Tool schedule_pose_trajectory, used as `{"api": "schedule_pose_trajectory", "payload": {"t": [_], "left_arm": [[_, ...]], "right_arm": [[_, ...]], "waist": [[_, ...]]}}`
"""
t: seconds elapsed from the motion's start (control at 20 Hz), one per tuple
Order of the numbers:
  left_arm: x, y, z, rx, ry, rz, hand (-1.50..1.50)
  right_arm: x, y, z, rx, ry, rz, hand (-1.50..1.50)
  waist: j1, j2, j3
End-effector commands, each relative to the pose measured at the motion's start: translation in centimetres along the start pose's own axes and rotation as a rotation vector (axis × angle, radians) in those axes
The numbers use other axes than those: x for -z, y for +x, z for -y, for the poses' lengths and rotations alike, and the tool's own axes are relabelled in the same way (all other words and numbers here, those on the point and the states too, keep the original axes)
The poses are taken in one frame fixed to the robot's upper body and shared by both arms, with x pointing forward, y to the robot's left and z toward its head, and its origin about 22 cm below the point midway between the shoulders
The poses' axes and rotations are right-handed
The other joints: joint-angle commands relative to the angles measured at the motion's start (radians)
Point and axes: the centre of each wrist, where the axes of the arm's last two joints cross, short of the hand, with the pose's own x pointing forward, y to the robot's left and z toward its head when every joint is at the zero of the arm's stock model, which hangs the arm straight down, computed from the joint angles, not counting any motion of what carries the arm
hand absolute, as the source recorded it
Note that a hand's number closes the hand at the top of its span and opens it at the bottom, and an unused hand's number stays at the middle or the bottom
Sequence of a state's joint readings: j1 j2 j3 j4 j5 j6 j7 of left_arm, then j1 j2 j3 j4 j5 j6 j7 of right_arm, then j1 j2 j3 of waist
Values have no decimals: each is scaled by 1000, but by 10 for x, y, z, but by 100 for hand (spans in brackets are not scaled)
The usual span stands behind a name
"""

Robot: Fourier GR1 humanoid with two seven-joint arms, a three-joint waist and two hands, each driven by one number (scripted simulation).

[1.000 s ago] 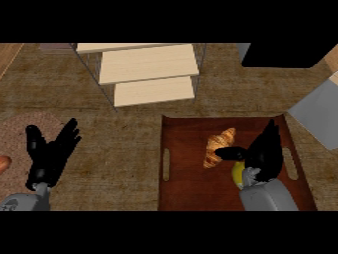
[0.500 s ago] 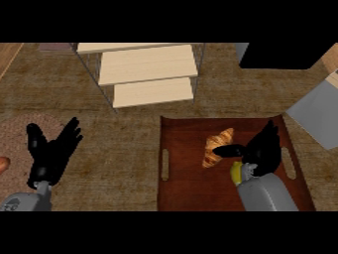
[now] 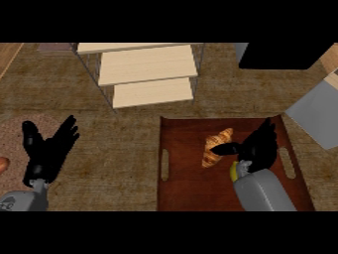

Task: Pick the croissant from the tray and place it in the tiered shelf

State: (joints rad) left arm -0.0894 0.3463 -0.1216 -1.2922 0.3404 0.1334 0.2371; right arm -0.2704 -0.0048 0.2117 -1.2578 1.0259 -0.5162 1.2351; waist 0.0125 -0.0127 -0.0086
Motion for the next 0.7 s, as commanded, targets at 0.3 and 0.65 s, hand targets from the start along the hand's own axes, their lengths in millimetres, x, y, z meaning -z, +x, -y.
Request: {"api": "schedule_pose_trajectory", "payload": {"t": [0.3,0.65], "left_arm": [[-5,0,20,14,-28,4,0],[-1,-13,0,6,-13,9,0]], "right_arm": [[-10,28,-30,-114,150,-103,150],[-21,23,-51,-36,93,7,150]], "waist": [[17,16,9],[8,17,9]]}}
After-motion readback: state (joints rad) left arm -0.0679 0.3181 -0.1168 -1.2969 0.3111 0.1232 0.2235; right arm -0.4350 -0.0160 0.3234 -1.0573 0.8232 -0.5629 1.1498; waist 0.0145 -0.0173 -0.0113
